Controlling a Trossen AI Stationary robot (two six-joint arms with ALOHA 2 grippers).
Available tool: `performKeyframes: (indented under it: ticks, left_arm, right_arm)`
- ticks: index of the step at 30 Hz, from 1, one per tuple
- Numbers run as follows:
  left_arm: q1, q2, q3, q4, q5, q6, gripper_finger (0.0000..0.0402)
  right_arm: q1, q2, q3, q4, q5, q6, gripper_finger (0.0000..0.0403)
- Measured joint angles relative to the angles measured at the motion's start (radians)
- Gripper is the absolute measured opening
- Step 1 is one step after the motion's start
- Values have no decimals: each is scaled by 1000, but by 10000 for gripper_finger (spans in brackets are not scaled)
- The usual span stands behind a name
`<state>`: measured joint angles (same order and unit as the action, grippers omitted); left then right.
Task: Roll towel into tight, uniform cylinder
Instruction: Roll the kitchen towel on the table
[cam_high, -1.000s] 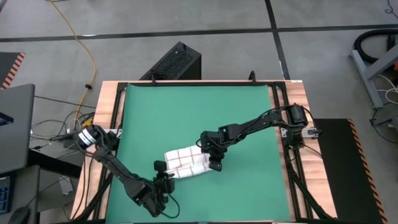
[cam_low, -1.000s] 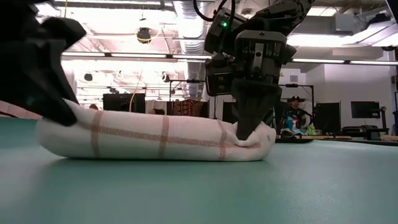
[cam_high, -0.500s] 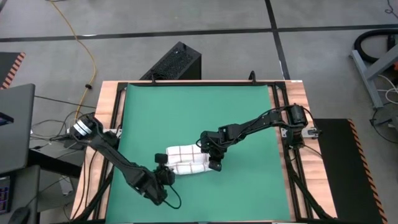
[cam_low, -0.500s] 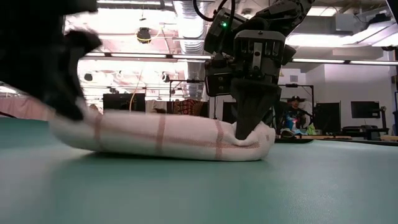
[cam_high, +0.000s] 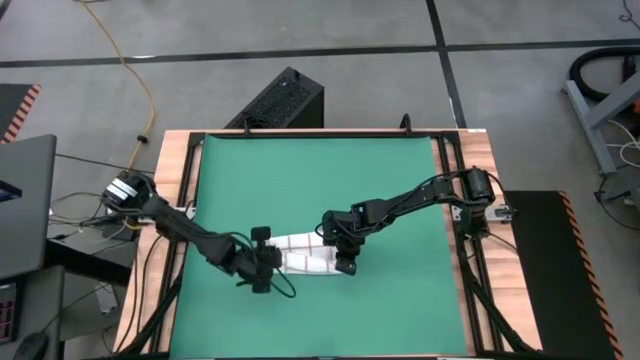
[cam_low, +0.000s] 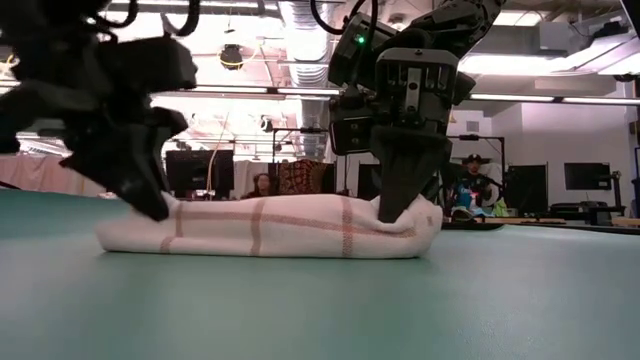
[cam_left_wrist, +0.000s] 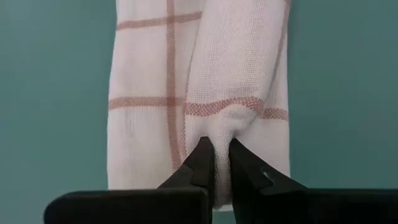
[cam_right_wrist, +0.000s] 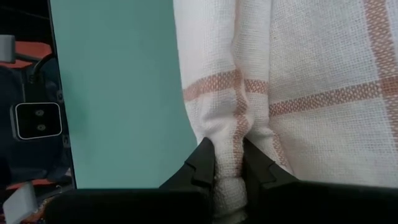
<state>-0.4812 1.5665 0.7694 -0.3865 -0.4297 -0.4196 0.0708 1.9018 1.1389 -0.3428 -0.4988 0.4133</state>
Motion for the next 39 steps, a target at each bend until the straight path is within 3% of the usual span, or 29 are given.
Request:
performKeyframes:
  ticks: [8, 16, 26, 31, 36, 39]
  left_arm:
    - [1, -5, -124, 168, 25, -44, 12]
    - [1, -13, -128, 164, 67, -36, 12]
    - [0, -55, -130, 125, 113, -23, 12]
    - [-3, -55, -131, 109, 112, -8, 15]
    - [-3, -55, -131, 94, 110, 13, 16]
    - [-3, -55, -131, 86, 109, 12, 17]
  right_arm:
    - [2, -2, 0, 11, 52, -24, 55]
    - [-1, -25, -2, 52, 143, -127, 105]
    - [-15, -73, -2, 46, 251, -287, 114]
    - [-23, -168, -2, 34, 375, -390, 115]
    - [-4, -262, -1, 50, 392, -590, 115]
    - [16, -274, -1, 57, 523, -639, 113]
